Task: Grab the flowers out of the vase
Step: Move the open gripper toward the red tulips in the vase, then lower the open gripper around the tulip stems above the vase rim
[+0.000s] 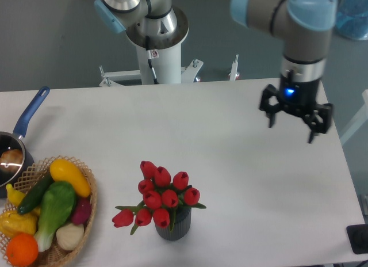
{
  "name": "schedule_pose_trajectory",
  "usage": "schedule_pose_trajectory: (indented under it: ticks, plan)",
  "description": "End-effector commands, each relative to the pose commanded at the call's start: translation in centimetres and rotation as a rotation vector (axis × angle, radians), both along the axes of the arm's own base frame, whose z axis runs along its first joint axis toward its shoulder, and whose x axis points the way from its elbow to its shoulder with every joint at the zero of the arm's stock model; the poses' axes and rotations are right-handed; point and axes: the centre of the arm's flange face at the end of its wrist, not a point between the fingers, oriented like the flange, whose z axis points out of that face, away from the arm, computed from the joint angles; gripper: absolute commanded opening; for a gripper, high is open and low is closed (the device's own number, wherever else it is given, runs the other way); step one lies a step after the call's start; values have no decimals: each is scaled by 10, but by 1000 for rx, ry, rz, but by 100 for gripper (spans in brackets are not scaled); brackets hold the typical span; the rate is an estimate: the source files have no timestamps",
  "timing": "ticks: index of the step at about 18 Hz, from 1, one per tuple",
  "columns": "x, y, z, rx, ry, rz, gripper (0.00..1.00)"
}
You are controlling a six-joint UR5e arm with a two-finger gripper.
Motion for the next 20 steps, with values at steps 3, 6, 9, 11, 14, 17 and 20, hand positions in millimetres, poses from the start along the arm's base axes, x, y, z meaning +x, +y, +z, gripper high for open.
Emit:
schedule_pose_trajectory:
  ticks: [3, 6, 9, 11, 14, 17, 20]
  plan:
    - [17, 24, -19, 143, -164, -2, 100]
    - [29, 50, -24, 179, -233, 25, 100]
    - [36, 71, -45, 193, -301, 4, 100]
    - [33, 81, -62, 255, -384, -11, 100]
    - [31, 86, -65, 334, -447, -27, 100]
    - [32, 88, -67, 345, -480, -4, 100]
    - [32, 90, -64, 348, -480, -3, 100]
